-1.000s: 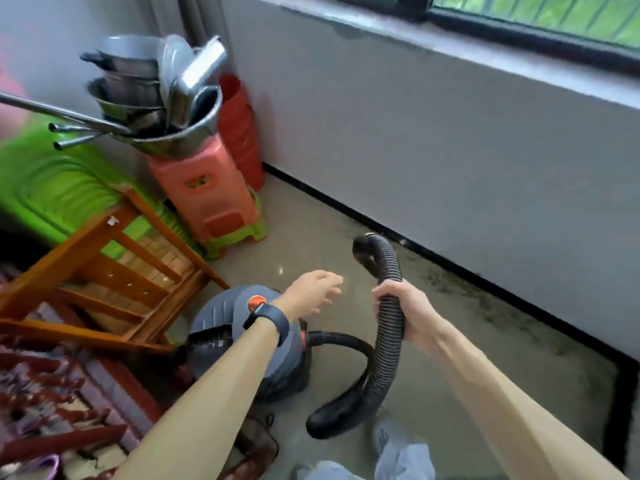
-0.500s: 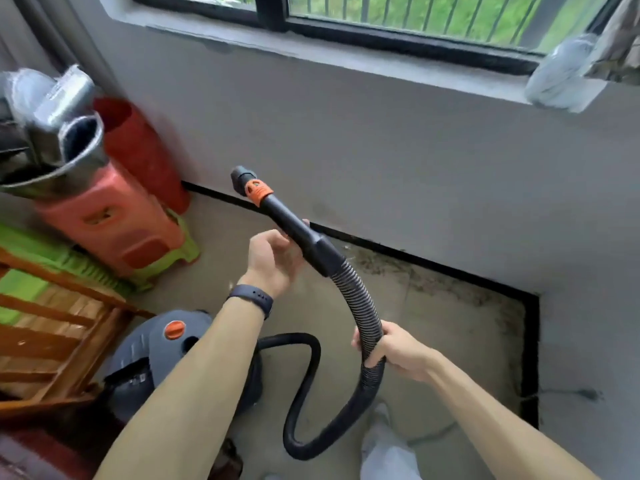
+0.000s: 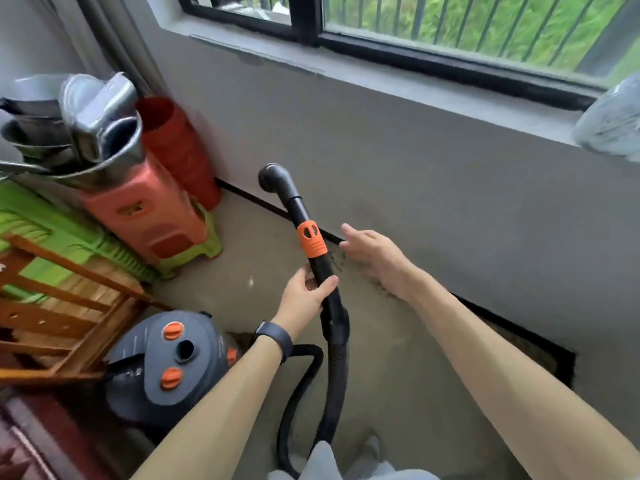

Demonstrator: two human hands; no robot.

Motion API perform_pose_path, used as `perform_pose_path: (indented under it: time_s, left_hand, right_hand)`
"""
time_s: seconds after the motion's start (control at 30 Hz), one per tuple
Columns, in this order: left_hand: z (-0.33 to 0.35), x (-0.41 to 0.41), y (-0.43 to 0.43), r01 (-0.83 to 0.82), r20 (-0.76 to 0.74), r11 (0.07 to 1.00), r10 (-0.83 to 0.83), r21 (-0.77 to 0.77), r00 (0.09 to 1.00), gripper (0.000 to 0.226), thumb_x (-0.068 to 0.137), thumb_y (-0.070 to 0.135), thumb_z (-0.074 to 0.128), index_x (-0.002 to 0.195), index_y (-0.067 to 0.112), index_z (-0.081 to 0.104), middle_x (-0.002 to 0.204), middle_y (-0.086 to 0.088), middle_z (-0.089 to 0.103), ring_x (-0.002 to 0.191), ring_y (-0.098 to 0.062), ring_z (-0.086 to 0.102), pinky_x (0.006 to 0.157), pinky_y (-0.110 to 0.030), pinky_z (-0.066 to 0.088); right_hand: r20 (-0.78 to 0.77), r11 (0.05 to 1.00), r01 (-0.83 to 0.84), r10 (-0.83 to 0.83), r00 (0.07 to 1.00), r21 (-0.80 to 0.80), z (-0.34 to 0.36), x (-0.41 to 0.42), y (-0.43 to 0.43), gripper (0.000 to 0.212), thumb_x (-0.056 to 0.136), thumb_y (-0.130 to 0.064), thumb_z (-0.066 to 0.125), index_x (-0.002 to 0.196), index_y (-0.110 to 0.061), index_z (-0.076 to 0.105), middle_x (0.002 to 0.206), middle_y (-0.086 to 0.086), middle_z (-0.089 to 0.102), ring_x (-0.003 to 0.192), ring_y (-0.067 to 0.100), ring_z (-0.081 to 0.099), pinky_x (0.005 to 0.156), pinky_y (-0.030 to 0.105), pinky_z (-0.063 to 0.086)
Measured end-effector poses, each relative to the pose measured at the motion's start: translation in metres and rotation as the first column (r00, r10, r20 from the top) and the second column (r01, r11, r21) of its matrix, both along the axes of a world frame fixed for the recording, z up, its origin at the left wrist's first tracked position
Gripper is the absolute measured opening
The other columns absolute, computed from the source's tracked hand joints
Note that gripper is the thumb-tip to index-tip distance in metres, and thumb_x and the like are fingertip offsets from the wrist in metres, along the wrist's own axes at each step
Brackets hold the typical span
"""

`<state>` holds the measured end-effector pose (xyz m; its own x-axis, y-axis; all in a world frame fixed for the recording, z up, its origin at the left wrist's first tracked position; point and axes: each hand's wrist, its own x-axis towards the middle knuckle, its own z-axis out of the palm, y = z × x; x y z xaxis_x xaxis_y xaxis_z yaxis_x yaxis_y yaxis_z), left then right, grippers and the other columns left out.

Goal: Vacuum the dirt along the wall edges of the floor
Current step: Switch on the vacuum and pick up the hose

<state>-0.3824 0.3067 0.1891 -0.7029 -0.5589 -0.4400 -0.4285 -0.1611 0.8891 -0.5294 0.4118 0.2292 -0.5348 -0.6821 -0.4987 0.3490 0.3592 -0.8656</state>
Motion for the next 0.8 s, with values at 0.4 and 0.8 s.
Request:
perform_pose_path:
  time_s: [0.4, 0.8]
  left_hand:
    - [-0.002, -0.042, 0.007, 0.486, 0.216, 0.829, -0.439, -0.276, 0.872, 0.047, 0.081, 0.044, 0.071, 0.122, 0.037, 0.050, 0.102, 0.012, 0.070, 0.096, -0.011, 0.066, 0.085, -0.030, 0.053]
    - [-0.062, 0.087, -0.138, 0.121, 0.433, 0.955, 0.007, -0.269, 0.901, 0.019, 0.092, 0.029, 0.059, 0.111, 0.028, 0.061, 0.102, 0.005, 0.065, 0.099, -0.015, 0.061, 0.080, -0.026, 0.043]
  right_hand:
    - [-0.527, 0.962, 0.154, -0.012, 0.850, 0.227, 0.002, -0.017, -0.051, 0.028, 0.092, -0.036, 0.065, 0.104, -0.017, 0.049, 0.087, 0.001, 0.062, 0.077, 0.023, 0.061, 0.062, 0.033, 0.047]
    - [-0.703, 0.993, 0.023, 0.068, 0.708, 0.120, -0.046, 0.024, -0.086, 0.028, 0.093, -0.025, 0.066, 0.087, -0.030, 0.040, 0.059, -0.009, 0.052, 0.049, 0.016, 0.049, 0.051, 0.034, 0.044]
